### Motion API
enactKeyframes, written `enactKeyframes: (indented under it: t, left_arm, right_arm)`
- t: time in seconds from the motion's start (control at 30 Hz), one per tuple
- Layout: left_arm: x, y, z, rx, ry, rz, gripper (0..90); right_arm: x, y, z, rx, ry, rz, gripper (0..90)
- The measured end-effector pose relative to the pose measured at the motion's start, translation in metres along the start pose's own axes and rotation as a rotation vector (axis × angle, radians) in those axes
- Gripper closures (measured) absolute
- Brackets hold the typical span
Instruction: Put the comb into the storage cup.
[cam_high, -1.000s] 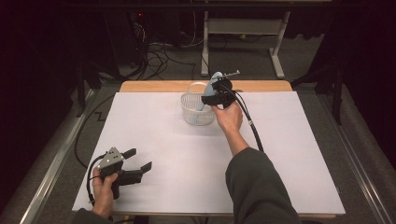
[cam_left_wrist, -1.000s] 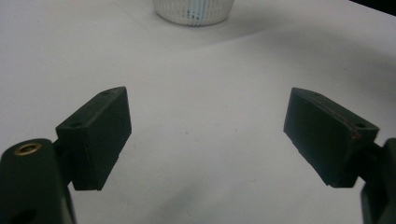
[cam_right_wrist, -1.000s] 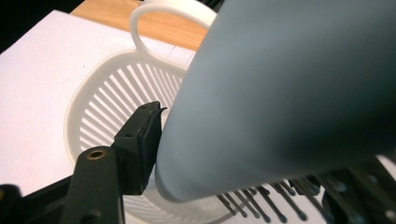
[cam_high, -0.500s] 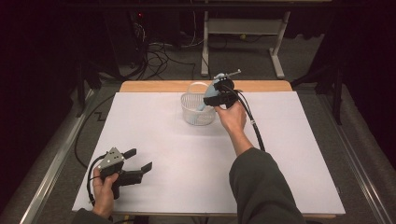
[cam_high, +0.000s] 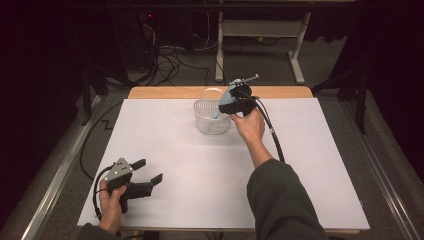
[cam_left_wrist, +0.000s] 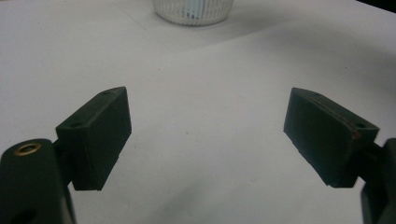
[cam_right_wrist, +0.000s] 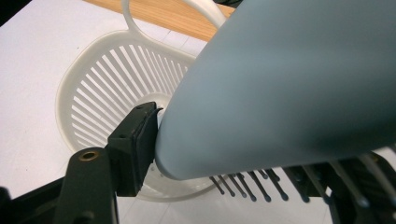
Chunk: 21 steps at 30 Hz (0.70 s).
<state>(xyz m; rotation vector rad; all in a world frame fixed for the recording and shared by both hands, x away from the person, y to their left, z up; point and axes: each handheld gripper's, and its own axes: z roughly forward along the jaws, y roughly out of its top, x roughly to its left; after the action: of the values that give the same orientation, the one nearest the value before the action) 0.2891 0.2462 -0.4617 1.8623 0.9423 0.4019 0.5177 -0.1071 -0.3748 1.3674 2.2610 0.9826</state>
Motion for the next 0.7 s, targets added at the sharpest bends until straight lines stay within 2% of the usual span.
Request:
enactKeyframes:
  t: [0.7]
  left_arm:
    - [-0.0006,-0.0001,-0.0004,-0.002,0.000,0.002,16.1]
  right_arm:
    - [-0.0011,-0.0011,-0.0034,0.009,0.000,-0.009,34.9]
